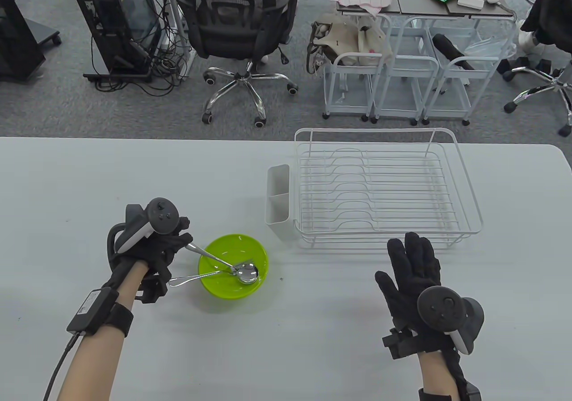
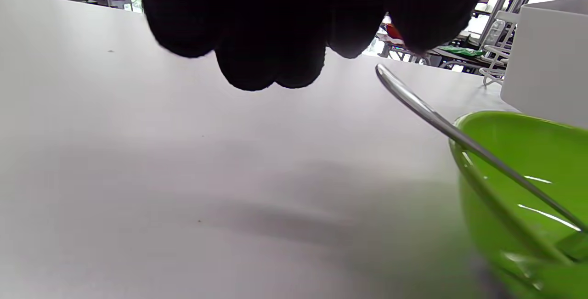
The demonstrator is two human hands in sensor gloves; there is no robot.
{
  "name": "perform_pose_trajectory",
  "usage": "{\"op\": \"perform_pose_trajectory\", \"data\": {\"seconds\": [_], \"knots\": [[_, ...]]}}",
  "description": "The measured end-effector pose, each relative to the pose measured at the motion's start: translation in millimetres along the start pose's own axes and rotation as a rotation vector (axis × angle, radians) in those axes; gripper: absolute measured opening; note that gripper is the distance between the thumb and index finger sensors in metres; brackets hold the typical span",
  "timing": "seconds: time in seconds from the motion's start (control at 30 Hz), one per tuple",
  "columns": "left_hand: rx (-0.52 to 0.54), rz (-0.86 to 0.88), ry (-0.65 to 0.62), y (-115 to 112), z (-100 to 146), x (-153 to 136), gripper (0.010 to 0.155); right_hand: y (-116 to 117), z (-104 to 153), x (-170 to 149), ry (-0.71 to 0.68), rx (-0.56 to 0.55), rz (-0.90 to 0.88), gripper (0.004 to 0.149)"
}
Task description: Insert the steel spoon and steel fork into the cutlery bin
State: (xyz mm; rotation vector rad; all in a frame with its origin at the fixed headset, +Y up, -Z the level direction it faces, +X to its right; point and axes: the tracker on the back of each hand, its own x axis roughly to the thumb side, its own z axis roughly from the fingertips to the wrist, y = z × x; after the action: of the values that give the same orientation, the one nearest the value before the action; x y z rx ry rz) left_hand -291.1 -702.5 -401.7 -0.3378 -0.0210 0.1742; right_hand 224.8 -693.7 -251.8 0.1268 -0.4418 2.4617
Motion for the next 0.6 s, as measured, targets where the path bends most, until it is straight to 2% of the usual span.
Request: {"op": "perform_pose_trajectory", "data": {"seconds": [0.1,0.27,0.6], "knots": [[-0.036,-0.001,0.002,-4,-5,2,0.060,0,0,1,-0.005,-0.002,0.001,0.071],[-0.112,0.095,-0.007,-7,-13,0,0.060,2,0,-1,-0.001,0.014,-0.001,0.071],[-0.148,0.169,-0.032,-6,-17,0,0.044,2,0,-1,0.001,0.016,-0.021,0.071]]}}
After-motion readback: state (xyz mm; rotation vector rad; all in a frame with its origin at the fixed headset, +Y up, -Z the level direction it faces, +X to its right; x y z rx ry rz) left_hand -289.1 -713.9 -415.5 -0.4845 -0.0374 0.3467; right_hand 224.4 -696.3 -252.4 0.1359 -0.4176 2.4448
